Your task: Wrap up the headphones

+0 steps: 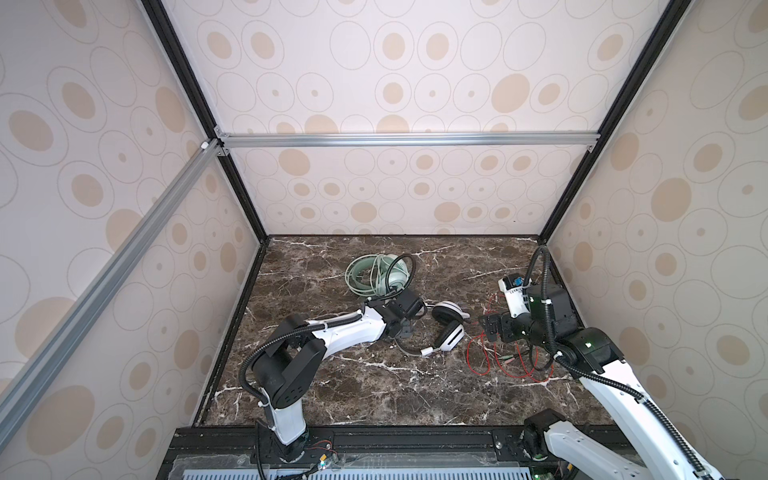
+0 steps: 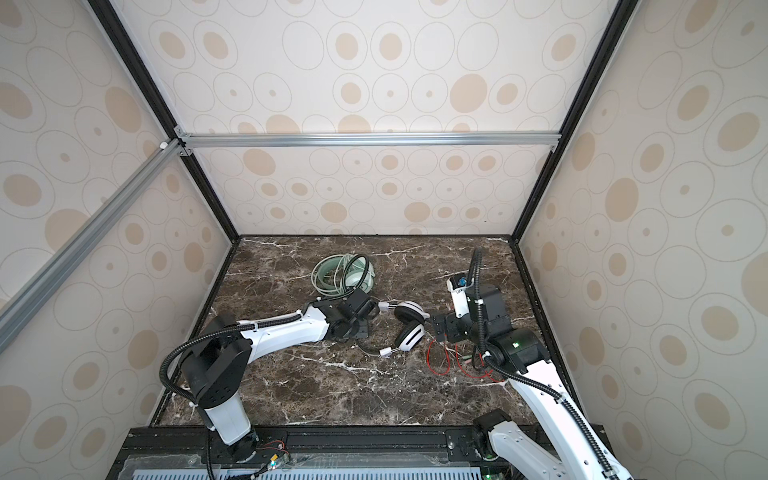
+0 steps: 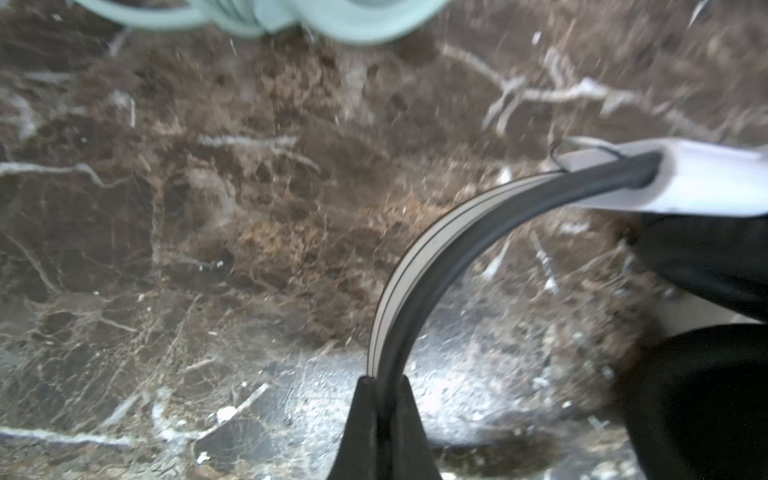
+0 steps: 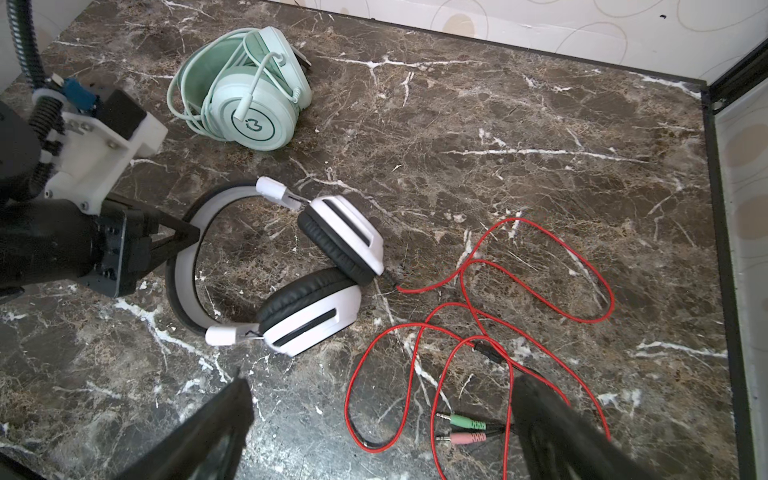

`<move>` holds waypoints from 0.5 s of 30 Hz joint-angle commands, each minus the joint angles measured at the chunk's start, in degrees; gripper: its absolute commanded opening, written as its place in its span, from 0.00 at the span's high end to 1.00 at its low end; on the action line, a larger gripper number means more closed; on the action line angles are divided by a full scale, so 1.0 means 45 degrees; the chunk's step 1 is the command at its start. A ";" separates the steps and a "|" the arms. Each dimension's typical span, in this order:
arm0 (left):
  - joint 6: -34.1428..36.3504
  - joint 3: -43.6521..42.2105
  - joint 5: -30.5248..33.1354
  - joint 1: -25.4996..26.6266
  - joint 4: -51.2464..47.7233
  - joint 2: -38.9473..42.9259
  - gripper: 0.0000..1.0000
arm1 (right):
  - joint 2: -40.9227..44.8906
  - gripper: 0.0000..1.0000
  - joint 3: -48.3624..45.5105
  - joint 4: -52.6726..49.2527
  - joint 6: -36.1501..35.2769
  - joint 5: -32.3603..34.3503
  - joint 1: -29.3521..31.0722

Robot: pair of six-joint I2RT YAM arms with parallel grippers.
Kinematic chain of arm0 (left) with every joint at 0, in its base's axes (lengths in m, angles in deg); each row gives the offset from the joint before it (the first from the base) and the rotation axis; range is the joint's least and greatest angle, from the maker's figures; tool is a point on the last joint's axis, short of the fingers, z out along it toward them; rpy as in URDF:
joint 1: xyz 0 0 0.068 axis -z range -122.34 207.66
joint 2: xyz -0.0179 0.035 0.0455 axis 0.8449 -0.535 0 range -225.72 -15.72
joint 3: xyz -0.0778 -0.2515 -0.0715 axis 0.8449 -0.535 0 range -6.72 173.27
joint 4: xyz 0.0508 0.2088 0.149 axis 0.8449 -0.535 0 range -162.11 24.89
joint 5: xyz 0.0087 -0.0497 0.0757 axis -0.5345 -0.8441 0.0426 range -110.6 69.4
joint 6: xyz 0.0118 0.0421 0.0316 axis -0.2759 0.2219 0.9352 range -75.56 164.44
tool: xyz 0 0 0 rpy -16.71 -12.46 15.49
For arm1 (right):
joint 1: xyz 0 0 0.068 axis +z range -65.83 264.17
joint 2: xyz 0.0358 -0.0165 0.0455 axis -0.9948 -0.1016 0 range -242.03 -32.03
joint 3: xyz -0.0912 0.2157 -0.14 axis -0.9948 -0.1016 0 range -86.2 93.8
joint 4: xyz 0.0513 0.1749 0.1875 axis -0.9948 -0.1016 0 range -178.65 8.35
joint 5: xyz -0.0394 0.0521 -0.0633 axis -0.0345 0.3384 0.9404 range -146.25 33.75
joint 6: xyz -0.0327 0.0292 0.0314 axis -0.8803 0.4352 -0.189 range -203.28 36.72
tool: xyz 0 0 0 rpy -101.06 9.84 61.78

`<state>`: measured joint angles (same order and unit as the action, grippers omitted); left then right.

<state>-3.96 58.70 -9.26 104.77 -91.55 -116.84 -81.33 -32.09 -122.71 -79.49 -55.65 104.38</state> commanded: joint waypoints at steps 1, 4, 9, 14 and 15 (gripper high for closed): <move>0.1104 -0.0515 -0.0242 -0.0108 -0.0037 0.0569 1.00 | -0.0046 0.00 0.0288 0.0003 -0.0016 -0.0036 -0.0068; 0.1544 -0.0893 -0.0238 -0.0176 0.0191 0.0640 1.00 | -0.0146 0.00 0.0335 -0.0038 -0.0020 -0.0131 -0.0067; 0.1781 -0.1068 -0.0172 -0.0562 0.0300 0.0445 0.98 | -0.0315 0.00 0.0478 -0.0096 0.0056 -0.0324 -0.0053; 0.1683 -0.0777 -0.0228 -0.0680 0.0272 0.0344 0.79 | -0.0417 0.00 0.0545 -0.0153 0.0095 -0.0455 -0.0037; 0.1628 -0.0724 -0.0238 -0.0677 0.0241 0.0342 0.75 | -0.0424 0.00 0.0518 -0.0153 0.0114 -0.0492 -0.0042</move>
<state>2.60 54.11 -11.12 102.10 -89.54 -115.62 -83.19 -31.07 -122.80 -79.47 -56.92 104.40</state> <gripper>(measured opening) 0.225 0.997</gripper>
